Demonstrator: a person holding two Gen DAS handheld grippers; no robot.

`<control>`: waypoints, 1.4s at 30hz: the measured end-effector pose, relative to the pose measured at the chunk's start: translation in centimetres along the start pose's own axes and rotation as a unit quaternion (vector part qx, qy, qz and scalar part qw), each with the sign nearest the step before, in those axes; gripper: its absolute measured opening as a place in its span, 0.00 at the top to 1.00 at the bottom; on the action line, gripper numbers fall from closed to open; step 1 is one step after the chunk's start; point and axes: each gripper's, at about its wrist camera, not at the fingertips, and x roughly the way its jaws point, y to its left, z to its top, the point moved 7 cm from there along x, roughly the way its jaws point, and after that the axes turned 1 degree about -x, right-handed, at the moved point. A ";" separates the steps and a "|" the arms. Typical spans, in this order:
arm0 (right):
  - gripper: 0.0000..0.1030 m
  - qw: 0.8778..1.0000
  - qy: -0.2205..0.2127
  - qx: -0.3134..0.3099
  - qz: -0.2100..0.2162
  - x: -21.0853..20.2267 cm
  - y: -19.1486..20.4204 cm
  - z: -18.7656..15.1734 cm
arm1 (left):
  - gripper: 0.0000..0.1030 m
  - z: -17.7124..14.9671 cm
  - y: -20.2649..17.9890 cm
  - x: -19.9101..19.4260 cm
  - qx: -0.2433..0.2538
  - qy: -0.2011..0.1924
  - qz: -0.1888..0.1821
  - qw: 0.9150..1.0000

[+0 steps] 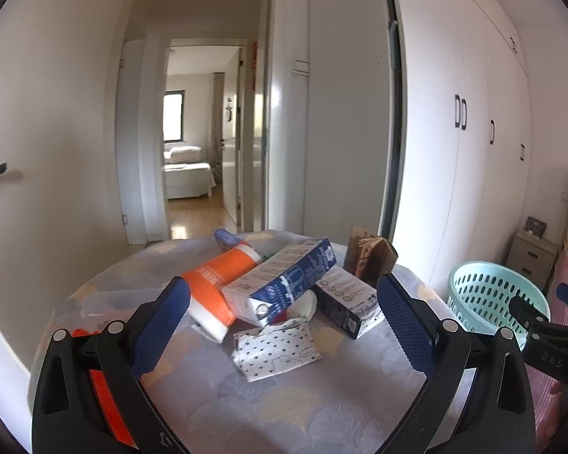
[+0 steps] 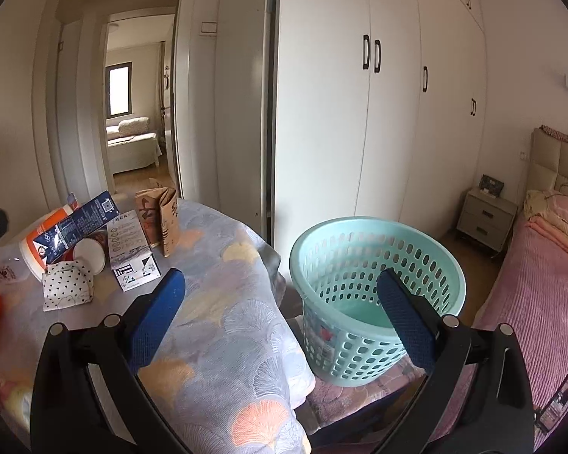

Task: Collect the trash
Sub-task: 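Approach the table with both tools open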

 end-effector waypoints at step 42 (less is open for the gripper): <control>0.06 0.999 -0.046 -0.016 0.012 -3.6 0.9 1.3 | 0.07 -2.2 0.9 -4.4 0.030 0.053 0.007 0.998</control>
